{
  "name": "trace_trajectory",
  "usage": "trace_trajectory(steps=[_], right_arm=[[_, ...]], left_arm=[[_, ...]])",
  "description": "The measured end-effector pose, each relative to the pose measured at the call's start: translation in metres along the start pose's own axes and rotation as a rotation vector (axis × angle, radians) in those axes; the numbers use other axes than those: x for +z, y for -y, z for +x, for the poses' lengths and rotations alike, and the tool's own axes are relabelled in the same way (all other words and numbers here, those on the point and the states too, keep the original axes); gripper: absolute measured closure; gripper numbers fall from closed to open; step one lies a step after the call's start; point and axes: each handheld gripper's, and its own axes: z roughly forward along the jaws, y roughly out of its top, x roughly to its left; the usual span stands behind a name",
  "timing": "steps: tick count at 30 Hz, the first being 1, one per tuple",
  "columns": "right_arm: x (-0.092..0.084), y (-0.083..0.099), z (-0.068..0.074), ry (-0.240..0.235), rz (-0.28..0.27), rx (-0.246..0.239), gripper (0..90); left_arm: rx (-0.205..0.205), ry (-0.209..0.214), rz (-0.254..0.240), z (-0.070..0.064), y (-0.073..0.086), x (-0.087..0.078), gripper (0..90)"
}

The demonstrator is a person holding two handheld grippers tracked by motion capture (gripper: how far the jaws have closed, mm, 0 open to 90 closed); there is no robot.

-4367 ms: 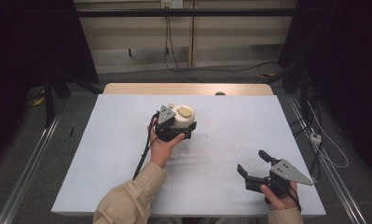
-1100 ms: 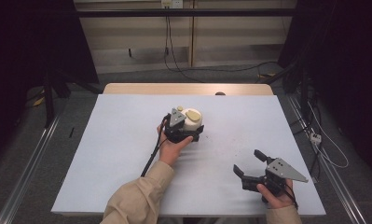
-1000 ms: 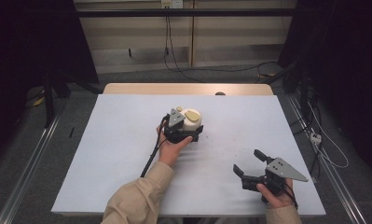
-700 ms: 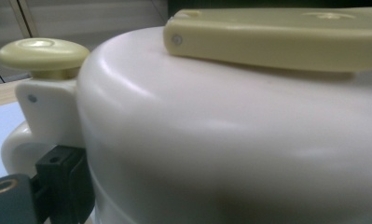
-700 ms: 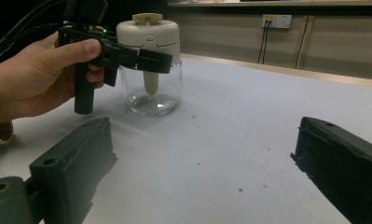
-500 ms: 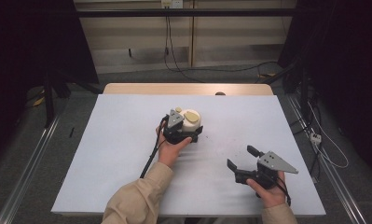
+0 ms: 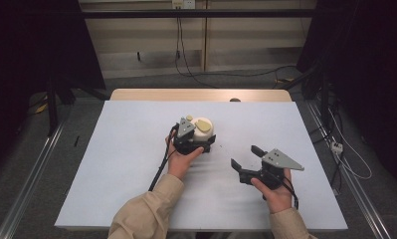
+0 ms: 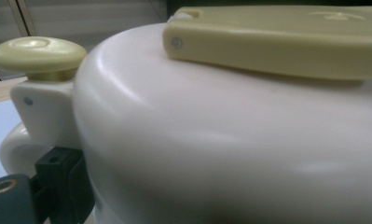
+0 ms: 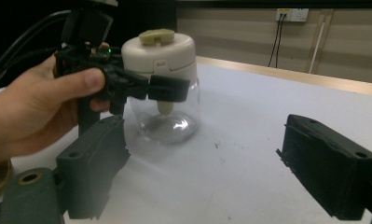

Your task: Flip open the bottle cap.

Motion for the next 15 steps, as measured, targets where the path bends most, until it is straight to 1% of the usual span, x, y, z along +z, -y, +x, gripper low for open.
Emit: trace_trajectory(steps=[4,6,9,12,14,15], right_arm=[[0.007,-0.007,0.001,0.002,0.014,-0.007,18.3],[0.01,-0.009,0.002,-0.011,0.018,-0.012,22.6],[0.015,-0.014,0.004,-0.036,0.026,-0.002,28.7],[0.021,-0.018,0.007,-0.052,0.042,-0.016,38.3],[0.025,-0.021,0.008,-0.067,0.049,-0.011,46.8],[0.026,-0.022,0.008,-0.071,0.052,-0.011,49.2]], left_arm=[[-0.001,0.003,0.0,0.0,0.0,0.0,6.0],[-0.002,0.003,0.0,0.0,0.0,0.0,6.0],[-0.001,0.002,0.0,0.0,0.0,0.0,6.0],[-0.002,0.001,0.0,0.0,0.0,0.0,6.0],[-0.001,0.0,0.001,0.0,0.0,0.0,6.0],[-0.001,0.0,0.001,0.0,0.0,0.0,6.0]])
